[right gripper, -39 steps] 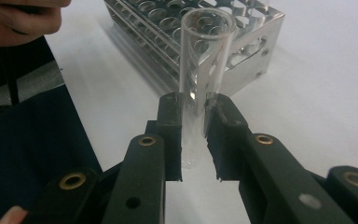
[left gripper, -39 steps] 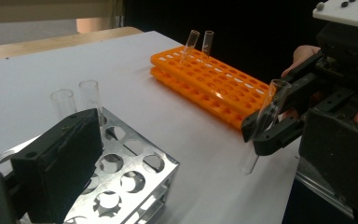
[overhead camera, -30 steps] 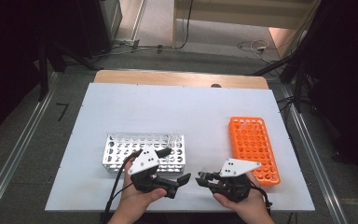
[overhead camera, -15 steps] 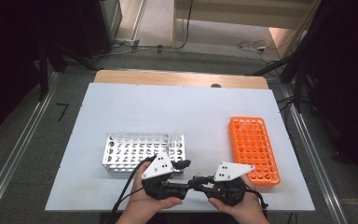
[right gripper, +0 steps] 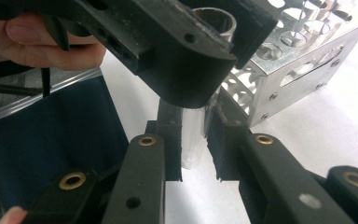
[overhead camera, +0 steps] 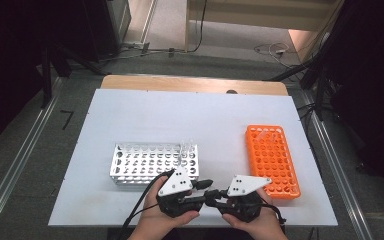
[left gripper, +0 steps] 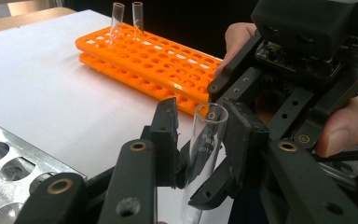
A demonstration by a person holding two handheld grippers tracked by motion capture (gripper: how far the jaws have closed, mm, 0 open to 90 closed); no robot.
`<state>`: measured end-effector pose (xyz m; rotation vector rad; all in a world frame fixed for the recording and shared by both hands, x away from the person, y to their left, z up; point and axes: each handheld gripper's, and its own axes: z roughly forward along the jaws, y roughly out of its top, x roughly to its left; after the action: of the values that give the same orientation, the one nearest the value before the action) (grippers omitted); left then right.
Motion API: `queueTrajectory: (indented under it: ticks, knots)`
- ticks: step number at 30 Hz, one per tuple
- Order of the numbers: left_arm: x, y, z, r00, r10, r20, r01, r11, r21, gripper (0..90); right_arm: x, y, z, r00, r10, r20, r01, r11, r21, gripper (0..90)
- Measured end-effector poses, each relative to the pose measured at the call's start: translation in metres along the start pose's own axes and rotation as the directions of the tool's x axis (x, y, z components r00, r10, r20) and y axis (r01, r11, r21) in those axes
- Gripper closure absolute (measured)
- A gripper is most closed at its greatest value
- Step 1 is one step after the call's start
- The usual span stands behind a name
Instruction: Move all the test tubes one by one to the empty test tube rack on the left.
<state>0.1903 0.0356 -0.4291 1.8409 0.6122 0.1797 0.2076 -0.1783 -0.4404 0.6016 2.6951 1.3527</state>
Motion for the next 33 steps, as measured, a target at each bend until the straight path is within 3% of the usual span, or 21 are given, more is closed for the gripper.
queueTrajectory:
  ticks: [6,17,24,33]
  knots:
    - [-0.001,0.001,0.000,0.9997,0.023,0.008,-0.023,0.9997,0.004,73.6,0.000,0.000,0.000,1.0000,0.006,-0.006,-0.006,1.0000,0.000,73.9]
    - [0.000,0.002,-0.002,0.9995,0.031,-0.001,-0.031,0.9995,0.003,74.9,-0.001,-0.001,0.000,0.9997,0.015,-0.018,-0.015,0.9998,-0.012,71.4]
    - [0.007,0.004,-0.011,0.9998,0.003,-0.022,-0.004,0.9996,-0.027,75.1,-0.002,0.000,-0.005,1.0000,0.004,0.007,-0.004,0.9994,-0.035,46.1]
    - [0.015,0.007,-0.022,0.9986,-0.011,-0.052,0.008,0.9988,-0.047,75.1,-0.012,-0.001,-0.017,0.9966,0.058,0.058,-0.054,0.9963,-0.067,2.3]
